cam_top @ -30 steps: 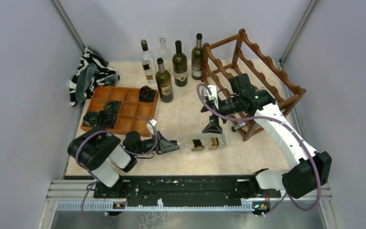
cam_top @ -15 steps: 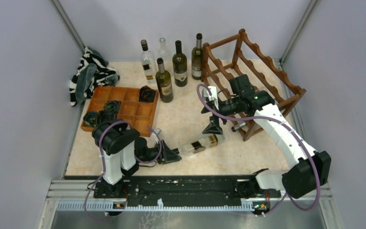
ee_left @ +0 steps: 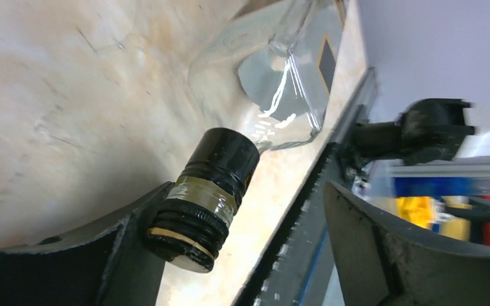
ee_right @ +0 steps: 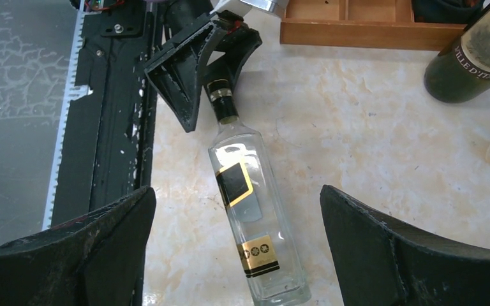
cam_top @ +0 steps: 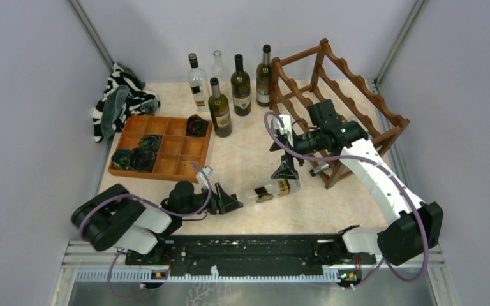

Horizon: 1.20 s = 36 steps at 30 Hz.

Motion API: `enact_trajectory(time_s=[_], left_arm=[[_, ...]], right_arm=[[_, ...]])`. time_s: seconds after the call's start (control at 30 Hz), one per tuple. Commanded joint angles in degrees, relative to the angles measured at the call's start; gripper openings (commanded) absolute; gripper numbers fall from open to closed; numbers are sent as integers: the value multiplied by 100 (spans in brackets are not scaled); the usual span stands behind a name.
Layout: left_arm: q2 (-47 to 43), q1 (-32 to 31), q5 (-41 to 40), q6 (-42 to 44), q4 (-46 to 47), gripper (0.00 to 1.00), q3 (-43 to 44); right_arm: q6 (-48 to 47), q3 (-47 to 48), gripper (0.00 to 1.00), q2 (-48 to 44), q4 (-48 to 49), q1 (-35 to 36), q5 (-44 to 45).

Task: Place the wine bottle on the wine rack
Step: Pick up the wine bottle from the center of the board.

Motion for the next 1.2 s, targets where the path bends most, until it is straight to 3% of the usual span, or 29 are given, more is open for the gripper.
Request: enact_trajectory(time_s=[0.0, 0.2, 0.43, 0.6, 0.7, 0.97, 1.17], left_arm=[[-1373, -48, -1085, 1360, -3342, 93, 302], [-2192, -49, -1281, 1898, -4845, 97, 575], [-2958, -47, -1453, 2478, -5336, 96, 758], [-3429, -45, -1182, 3563, -4942, 96, 713], [-3214, -51, -670, 3943, -4026, 95, 465], [-1907, -45, -76, 4820, -3536, 92, 872], [-1153, -45, 454, 5396, -3317, 72, 1176]], right_arm=[[-62, 78, 98, -156, 80, -70, -222], [-80, 72, 98, -200, 67, -70, -232], [-80, 17, 98, -305, 80, -85, -211], [-80, 14, 99, -320, 86, -103, -252], [-80, 27, 98, -332, 71, -119, -256], [-89, 7, 99, -411, 77, -170, -283], [-93, -2, 98, -460, 69, -199, -297]])
